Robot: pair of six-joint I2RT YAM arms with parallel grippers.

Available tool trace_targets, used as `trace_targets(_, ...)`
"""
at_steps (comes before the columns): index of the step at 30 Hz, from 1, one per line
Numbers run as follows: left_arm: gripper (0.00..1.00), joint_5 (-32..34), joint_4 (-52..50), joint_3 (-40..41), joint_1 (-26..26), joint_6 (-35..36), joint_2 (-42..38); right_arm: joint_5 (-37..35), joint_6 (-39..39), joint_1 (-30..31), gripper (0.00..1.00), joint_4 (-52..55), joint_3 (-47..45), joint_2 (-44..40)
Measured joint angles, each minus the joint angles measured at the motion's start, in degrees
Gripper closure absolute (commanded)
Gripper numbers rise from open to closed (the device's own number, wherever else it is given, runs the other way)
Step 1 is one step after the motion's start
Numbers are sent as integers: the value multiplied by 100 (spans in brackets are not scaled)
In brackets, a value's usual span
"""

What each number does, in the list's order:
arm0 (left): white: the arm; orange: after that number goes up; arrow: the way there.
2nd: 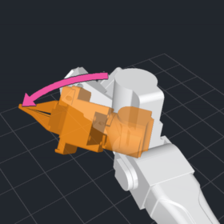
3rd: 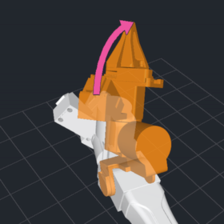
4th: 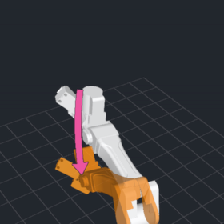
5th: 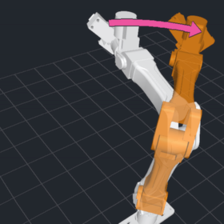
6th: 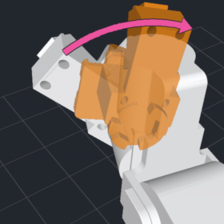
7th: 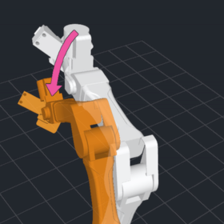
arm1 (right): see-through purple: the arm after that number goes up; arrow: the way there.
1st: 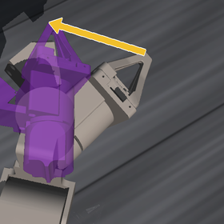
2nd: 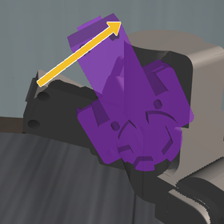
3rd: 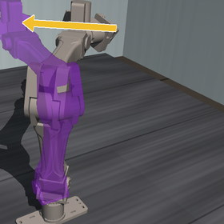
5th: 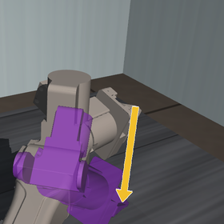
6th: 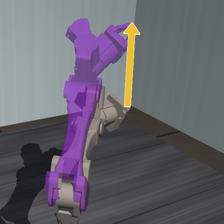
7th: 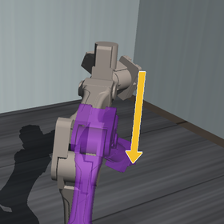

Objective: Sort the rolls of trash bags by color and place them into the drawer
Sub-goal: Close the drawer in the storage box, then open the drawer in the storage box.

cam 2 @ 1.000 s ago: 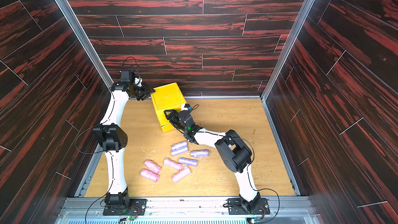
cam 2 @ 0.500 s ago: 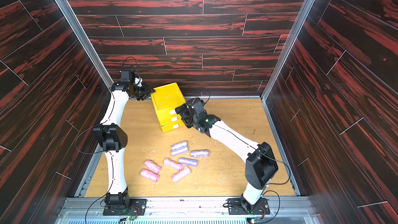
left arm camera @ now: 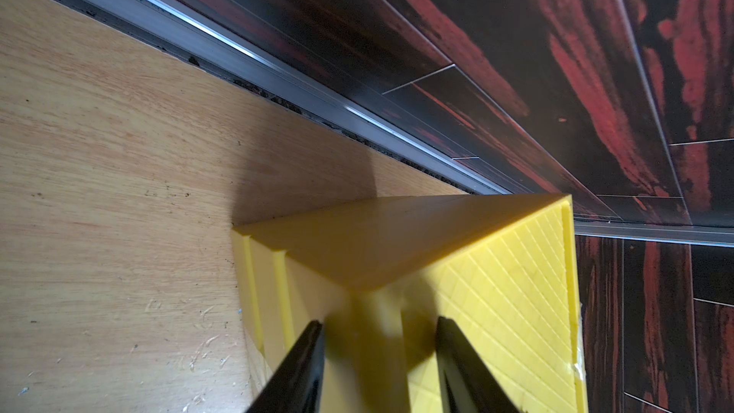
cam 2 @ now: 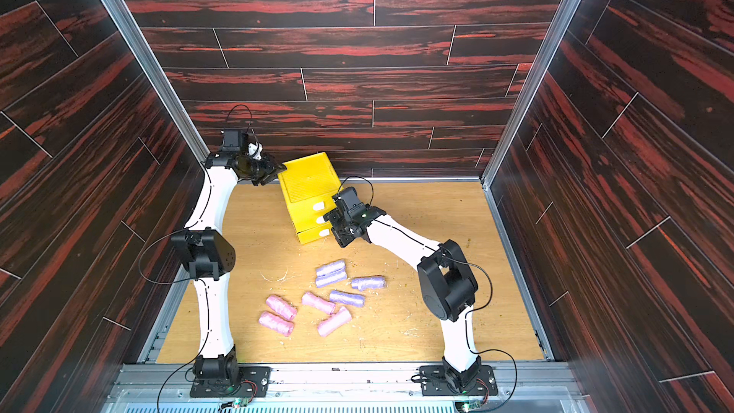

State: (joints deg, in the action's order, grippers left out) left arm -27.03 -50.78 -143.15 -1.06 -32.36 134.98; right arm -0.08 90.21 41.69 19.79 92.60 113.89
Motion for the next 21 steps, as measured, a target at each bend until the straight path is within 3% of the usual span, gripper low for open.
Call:
trace_targets(8,52,-2,0,0,0,0,0,70,466,-9,27,-798,-313,101)
trace_targets(21,52,0,-2,0,0,0,0,50,850,-7,27,-1154,-313,166)
